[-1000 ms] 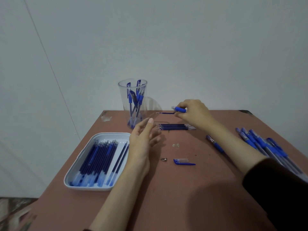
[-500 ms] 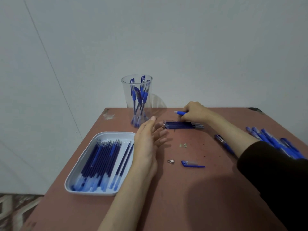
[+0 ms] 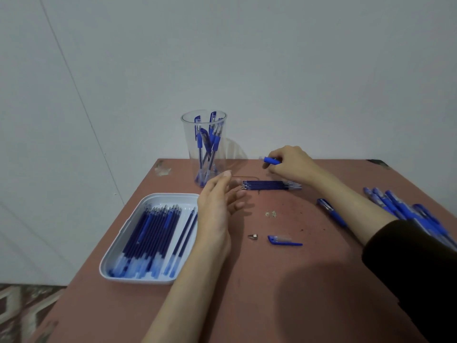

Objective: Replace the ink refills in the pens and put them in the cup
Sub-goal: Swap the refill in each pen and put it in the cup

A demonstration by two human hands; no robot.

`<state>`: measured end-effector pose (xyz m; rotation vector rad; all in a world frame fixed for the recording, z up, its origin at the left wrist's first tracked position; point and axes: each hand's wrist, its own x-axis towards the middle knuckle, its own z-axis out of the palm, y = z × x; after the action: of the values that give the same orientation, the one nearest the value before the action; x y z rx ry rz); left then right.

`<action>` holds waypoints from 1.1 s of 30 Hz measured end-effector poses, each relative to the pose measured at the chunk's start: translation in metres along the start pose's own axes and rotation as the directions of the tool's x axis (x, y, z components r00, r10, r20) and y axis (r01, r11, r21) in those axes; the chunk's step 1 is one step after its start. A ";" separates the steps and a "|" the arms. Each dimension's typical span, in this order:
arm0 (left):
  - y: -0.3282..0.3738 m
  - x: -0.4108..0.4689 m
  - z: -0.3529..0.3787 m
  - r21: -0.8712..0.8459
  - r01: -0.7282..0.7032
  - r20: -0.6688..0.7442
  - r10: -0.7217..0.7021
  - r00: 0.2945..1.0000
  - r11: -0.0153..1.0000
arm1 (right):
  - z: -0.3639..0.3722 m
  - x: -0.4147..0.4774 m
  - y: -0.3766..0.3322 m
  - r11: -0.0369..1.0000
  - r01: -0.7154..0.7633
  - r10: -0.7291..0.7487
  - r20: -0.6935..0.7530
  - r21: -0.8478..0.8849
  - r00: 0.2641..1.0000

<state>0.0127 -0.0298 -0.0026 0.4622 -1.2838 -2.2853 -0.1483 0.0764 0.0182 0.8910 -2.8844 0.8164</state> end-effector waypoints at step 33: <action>0.057 -0.004 -0.078 0.969 -0.090 0.115 0.097 0.989 -0.231 | 0.028 -0.100 -0.021 0.988 -0.014 0.055 -0.263 0.155 0.963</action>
<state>0.0692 -0.1080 0.0076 0.7687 -2.8541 -0.3985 -0.0499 0.1007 -0.0121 0.6805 -2.6386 1.0804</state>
